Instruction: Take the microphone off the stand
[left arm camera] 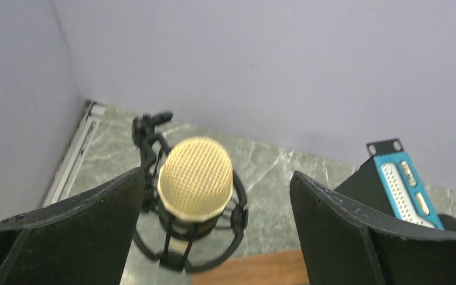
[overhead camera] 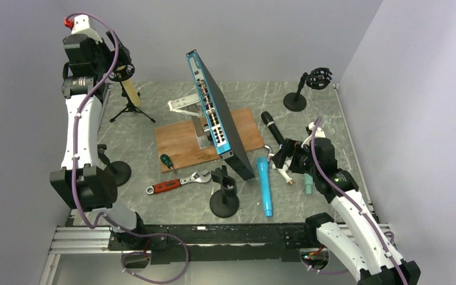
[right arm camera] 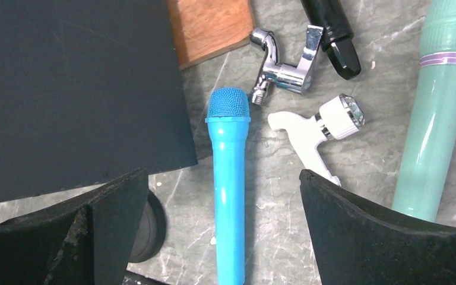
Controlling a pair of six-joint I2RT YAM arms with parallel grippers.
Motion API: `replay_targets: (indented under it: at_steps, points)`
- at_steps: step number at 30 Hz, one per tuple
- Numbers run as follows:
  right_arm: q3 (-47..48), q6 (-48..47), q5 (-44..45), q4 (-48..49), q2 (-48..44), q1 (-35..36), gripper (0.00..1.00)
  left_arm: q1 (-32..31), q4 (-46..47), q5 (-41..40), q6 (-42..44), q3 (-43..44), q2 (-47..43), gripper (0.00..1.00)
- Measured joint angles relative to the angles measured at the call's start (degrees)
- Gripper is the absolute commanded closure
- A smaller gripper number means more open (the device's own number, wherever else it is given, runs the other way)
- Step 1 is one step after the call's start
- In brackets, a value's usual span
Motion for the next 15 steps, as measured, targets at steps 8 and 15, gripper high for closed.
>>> replay_targets:
  at_steps: [8, 15]
  points:
    - [3.5, -0.8, 3.0, -0.2, 3.0, 0.0, 0.00, 0.0, 5.9, 0.3, 1.0, 3.3, 4.3, 0.17]
    - [5.5, -1.7, 4.2, -0.1, 7.1, 0.0, 0.00, 0.0, 10.4, 0.3, 1.2, 0.4, 4.9, 0.24]
